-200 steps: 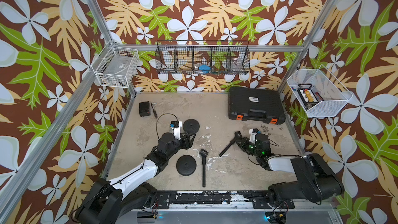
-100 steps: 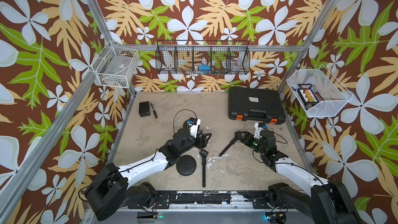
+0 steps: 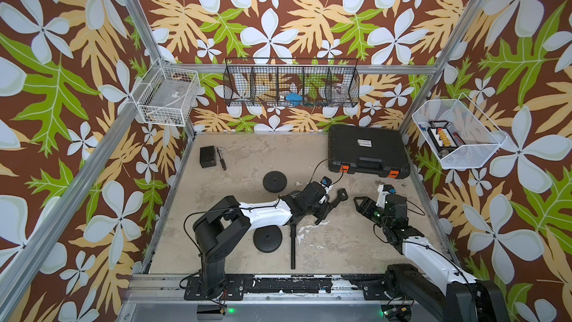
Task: Assemble a microphone stand
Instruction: Pick up the microphone stand pole from the center of the board.
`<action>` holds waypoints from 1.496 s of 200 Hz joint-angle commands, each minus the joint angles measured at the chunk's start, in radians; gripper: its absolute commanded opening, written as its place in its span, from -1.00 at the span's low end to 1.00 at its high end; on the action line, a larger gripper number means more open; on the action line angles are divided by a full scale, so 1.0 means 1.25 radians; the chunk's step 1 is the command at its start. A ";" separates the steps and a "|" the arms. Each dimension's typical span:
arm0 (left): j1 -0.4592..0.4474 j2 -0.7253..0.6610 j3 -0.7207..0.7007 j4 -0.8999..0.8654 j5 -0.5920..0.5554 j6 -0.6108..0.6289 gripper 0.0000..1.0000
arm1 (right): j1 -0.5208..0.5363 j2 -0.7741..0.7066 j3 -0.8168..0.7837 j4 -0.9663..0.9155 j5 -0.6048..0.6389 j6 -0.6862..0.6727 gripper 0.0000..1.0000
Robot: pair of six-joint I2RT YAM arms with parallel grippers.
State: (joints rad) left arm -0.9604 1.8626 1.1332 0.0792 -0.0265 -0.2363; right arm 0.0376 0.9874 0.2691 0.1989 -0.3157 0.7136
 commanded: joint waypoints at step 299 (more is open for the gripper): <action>0.131 -0.459 -0.326 0.311 0.041 -0.099 -1.00 | 0.226 -0.007 0.213 0.001 -0.235 -0.086 0.37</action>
State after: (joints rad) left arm -0.8291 1.3956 0.8207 0.2703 -0.0261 -0.3378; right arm 0.2462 0.9428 0.4725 0.2173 -0.6292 0.6479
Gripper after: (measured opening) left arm 0.190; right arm 0.707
